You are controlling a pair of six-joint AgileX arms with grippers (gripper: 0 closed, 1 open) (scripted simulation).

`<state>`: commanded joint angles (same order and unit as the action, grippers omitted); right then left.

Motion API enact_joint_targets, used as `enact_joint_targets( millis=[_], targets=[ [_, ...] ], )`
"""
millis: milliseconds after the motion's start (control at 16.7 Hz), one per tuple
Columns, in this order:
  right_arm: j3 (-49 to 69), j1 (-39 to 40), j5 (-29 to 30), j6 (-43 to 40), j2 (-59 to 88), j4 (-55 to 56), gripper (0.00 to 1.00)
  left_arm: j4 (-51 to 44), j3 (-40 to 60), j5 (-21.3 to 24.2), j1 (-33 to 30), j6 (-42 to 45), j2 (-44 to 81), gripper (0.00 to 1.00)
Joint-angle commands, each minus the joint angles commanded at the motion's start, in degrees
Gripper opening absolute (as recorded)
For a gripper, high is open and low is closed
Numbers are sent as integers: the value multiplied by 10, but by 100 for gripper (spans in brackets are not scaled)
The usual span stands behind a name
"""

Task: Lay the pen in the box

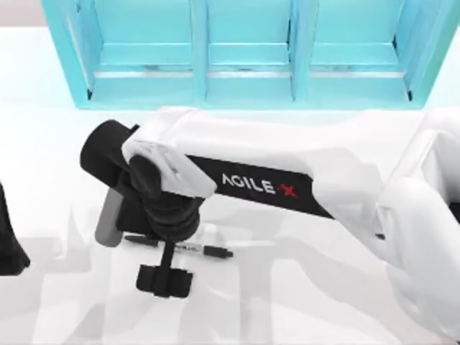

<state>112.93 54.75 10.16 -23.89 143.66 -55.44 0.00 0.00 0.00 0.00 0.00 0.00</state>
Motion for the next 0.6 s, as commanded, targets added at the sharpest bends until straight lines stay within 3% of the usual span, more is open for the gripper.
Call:
enact_joint_targets(
  millis=[600],
  targets=[
    [0, 0, 0, 0, 0, 0, 25, 0, 0, 0, 0, 0, 0, 100]
  ],
)
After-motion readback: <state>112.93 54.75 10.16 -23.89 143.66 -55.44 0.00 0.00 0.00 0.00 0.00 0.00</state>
